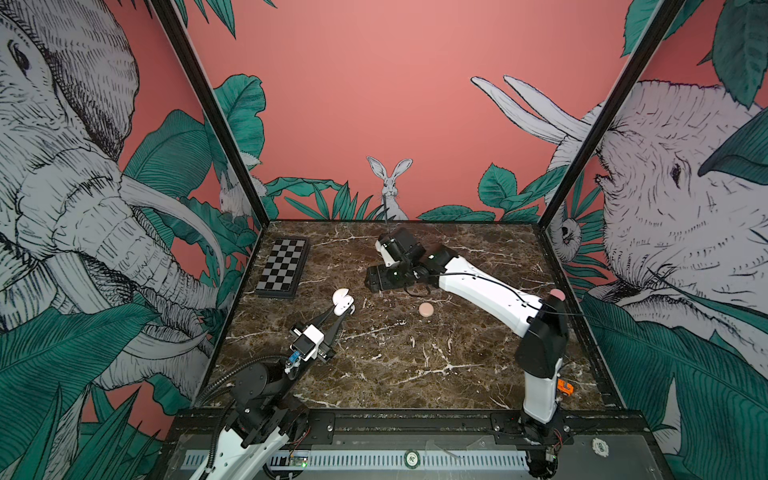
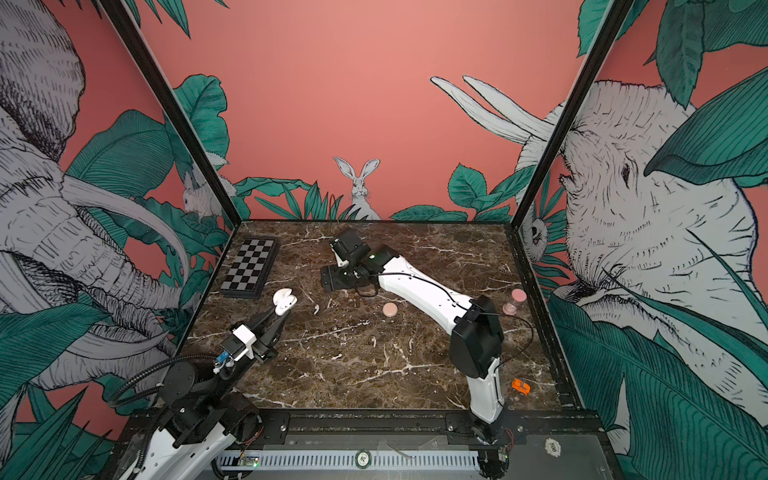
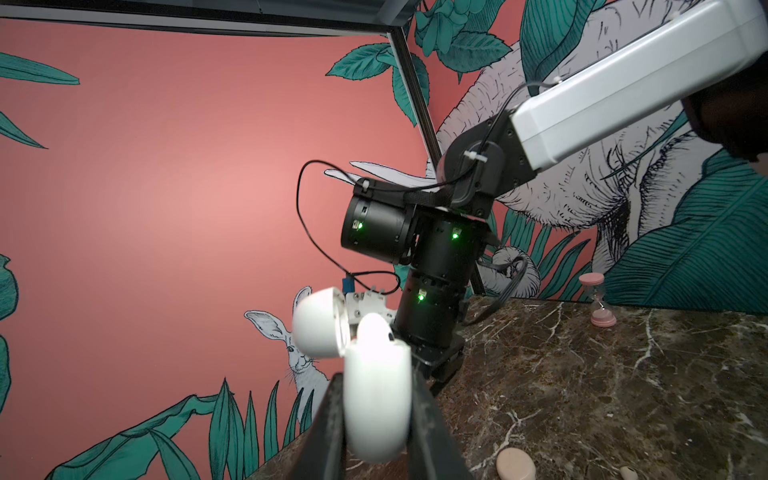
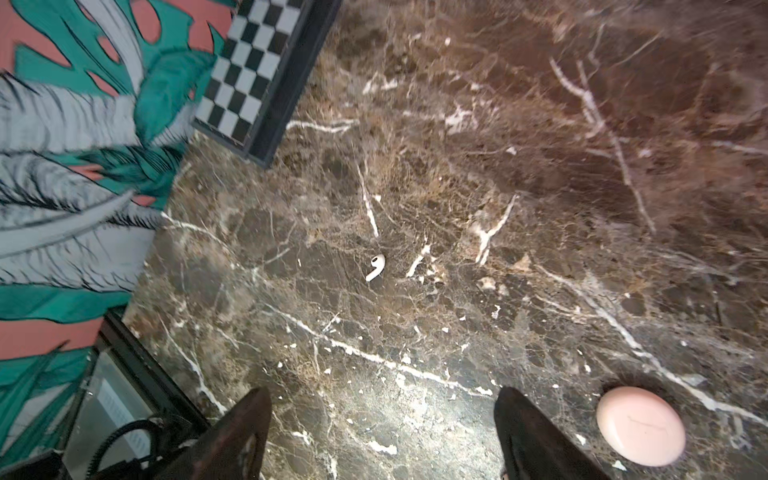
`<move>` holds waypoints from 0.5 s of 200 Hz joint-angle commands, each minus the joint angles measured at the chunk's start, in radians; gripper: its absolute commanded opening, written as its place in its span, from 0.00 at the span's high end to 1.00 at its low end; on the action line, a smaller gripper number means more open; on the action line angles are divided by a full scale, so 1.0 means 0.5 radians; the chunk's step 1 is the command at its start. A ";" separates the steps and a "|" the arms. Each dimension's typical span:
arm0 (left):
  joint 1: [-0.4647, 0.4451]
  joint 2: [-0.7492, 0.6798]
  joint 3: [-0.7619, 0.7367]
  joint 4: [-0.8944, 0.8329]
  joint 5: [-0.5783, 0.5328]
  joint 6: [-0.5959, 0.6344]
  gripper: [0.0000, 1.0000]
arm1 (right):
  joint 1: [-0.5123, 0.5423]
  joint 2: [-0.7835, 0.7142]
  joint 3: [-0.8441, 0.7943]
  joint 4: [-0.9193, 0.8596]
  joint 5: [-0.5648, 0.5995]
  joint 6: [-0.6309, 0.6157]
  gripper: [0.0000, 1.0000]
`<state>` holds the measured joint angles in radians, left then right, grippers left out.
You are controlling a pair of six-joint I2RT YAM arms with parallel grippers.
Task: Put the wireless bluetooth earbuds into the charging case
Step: 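Move the right gripper over the second white earbud on the table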
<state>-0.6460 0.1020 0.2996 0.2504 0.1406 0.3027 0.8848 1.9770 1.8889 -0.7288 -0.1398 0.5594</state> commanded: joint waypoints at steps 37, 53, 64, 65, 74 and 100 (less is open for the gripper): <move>0.010 -0.119 -0.032 -0.031 0.006 0.073 1.00 | 0.113 0.455 0.450 -0.299 0.054 -0.216 0.19; 0.010 -0.139 -0.035 -0.042 0.024 0.062 1.00 | 0.117 0.541 0.509 -0.298 0.040 -0.242 0.22; 0.010 -0.144 -0.038 -0.041 0.047 0.046 1.00 | 0.122 0.593 0.550 -0.296 0.020 -0.269 0.24; 0.010 -0.143 -0.038 -0.041 0.050 0.046 1.00 | 0.123 0.598 0.554 -0.298 0.021 -0.271 0.24; 0.011 -0.146 -0.039 -0.039 0.071 0.034 1.00 | 0.123 0.638 0.587 -0.304 0.026 -0.281 0.25; 0.010 -0.135 -0.041 -0.033 0.128 0.012 1.00 | 0.124 0.722 0.652 -0.301 -0.006 -0.321 0.28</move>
<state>-0.6460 0.0368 0.2905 0.2283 0.1673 0.3149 0.9428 2.3138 2.1693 -0.8581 -0.1341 0.4370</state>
